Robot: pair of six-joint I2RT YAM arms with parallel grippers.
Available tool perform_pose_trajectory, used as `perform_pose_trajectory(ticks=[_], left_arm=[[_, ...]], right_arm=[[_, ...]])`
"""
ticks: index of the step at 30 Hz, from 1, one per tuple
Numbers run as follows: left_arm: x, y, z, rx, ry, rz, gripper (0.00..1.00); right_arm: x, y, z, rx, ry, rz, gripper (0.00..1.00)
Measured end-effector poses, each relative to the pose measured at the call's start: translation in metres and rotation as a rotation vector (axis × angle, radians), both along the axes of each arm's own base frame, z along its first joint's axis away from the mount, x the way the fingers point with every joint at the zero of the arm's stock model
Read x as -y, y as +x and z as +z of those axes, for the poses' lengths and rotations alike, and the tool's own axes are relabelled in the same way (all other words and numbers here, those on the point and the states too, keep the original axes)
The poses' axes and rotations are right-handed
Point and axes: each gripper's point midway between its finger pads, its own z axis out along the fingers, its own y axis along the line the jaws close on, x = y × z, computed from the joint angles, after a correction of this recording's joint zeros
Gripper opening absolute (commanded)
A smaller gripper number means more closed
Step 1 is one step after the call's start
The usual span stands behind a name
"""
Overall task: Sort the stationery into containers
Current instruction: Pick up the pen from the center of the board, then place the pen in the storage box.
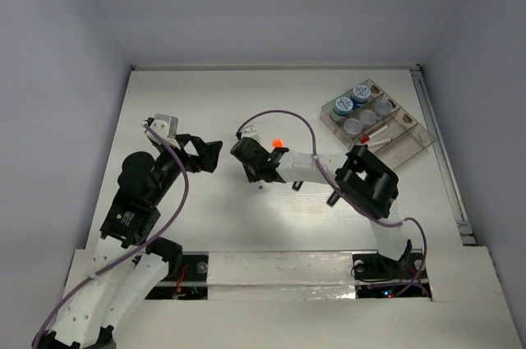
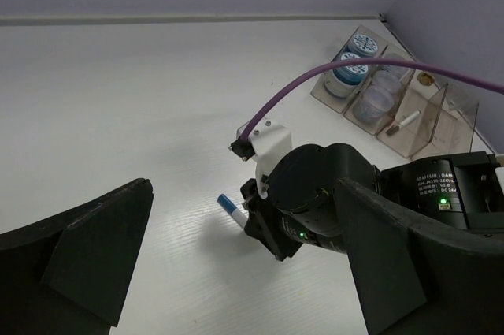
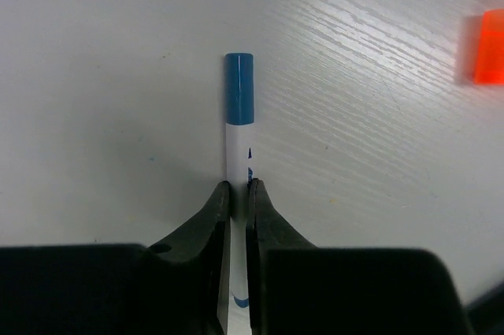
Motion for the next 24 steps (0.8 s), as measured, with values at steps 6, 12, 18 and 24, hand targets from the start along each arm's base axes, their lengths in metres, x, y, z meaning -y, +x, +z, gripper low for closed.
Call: perform_pose_trajectory(ticks=[6,12,18,24], left_arm=[[0.0,0.0,0.0,0.0,0.0,-0.001,0.99],[0.0,0.0,0.0,0.001,-0.001,-0.003,0.99],[0.0,-0.002,0.002,0.007,-0.003,-0.006,0.99],[0.002,-0.003,0.002,0.008,-0.005,-0.02,0.99]], right_arm=[[0.001,0.001,0.002,0.016,0.021,-0.018,0.0],[0.052,0.018,0.038,0.076,0.097,-0.113,0.0],[0.185,0.09,0.15,0.342,0.324,-0.45,0.0],[0.338,0.098,0.173,0.507,0.359,-0.804,0.0]])
